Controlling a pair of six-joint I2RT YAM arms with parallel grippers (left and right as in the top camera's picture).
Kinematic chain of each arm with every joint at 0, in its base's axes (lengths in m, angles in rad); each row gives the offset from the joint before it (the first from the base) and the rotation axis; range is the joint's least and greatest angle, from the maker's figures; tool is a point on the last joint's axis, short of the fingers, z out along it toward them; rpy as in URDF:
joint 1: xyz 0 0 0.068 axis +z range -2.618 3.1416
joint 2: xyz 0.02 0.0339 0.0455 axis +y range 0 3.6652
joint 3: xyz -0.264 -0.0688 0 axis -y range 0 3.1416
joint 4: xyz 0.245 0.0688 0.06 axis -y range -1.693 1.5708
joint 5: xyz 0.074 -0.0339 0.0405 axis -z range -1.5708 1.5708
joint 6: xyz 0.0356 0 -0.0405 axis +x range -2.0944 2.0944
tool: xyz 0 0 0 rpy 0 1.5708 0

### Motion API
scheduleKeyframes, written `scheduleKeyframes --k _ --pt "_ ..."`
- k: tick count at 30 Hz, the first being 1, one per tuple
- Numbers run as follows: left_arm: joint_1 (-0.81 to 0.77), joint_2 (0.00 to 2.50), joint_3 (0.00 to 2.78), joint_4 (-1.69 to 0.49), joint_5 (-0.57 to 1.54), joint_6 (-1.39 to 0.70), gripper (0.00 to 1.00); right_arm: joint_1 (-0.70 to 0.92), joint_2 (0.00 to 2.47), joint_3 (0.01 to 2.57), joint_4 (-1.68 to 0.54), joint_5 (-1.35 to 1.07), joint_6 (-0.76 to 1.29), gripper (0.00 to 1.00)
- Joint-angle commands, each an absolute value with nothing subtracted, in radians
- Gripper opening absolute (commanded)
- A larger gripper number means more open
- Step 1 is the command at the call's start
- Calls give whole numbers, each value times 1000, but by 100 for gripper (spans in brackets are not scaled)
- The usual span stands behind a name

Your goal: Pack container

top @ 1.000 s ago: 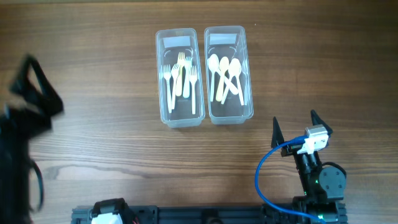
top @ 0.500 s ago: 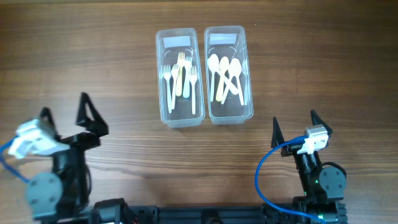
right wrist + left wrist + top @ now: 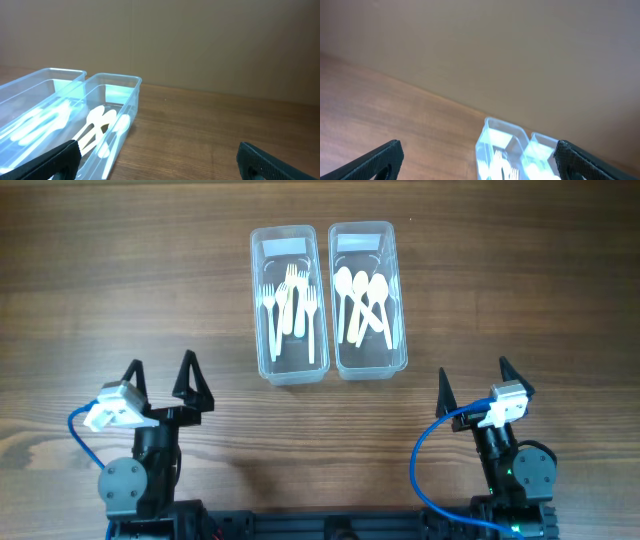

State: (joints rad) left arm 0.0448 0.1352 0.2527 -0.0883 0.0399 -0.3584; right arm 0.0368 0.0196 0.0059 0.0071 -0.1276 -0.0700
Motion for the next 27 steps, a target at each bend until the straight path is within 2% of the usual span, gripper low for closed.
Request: scheduleKeyframes --k 1,11,27 --pt "35 86 194 -82 59 -376 100 42 18 6 10 -135 -72 100" --pt "35 3 111 -77 60 -376 100 42 18 6 10 -135 -73 100" --pt "36 3 6 -71 51 -340 100 42 18 6 10 -135 -72 100"
